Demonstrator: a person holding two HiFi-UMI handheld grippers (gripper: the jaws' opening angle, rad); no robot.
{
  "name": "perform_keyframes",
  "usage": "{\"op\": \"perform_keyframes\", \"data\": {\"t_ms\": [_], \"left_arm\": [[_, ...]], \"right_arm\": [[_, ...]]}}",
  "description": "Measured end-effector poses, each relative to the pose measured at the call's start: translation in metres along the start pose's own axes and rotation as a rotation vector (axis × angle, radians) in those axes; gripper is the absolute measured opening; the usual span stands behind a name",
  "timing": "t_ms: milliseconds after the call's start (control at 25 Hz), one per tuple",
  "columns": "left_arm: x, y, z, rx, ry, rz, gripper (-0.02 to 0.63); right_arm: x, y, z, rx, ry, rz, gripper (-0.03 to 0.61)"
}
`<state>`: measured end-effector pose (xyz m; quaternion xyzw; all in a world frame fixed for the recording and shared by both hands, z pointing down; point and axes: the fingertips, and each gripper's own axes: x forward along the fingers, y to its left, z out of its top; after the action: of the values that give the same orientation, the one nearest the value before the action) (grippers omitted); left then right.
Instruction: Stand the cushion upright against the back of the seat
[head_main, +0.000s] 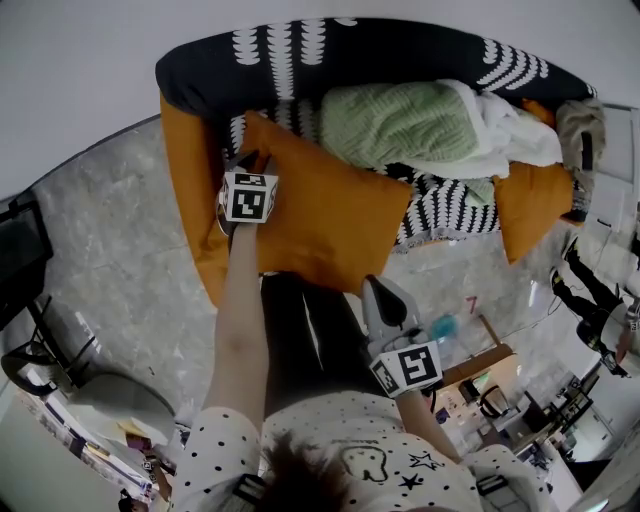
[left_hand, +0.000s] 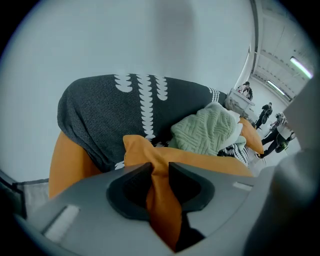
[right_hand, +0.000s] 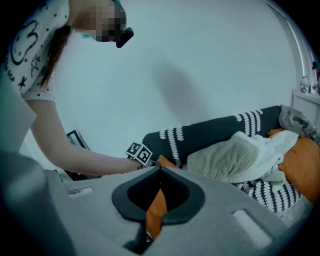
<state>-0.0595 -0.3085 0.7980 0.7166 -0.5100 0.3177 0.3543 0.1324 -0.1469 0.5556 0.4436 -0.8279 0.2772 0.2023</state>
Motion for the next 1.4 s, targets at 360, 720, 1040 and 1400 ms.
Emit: {"op": "perform_keyframes", "data": {"t_ms": [360,720,1040,1400], "left_arm": [[-0.006,-0.006,-0.004,0.035,-0.024,0.013,0.012],[-0.021,-0.010,0.001,0.031,-0.077,-0.004,0.009],[-0.051,-0.033,0.004,0.107,-0.123,-0.038,0.008],[-0.079,-0.050,0.007,0.097,-0.170,-0.019,0.008]], "right_arm": [[0.002,0.000,0.002,-0.008,-0.002,0.002,-0.003],[0.003,-0.002,0.007,-0.025,-0.003,-0.008,-0.003],[0.001,-0.001,0.027,-0.051,-0.046,-0.009,-0.003],[-0.008,0.005,0.040,-0.077,-0.090,0.004,-0.003]]}}
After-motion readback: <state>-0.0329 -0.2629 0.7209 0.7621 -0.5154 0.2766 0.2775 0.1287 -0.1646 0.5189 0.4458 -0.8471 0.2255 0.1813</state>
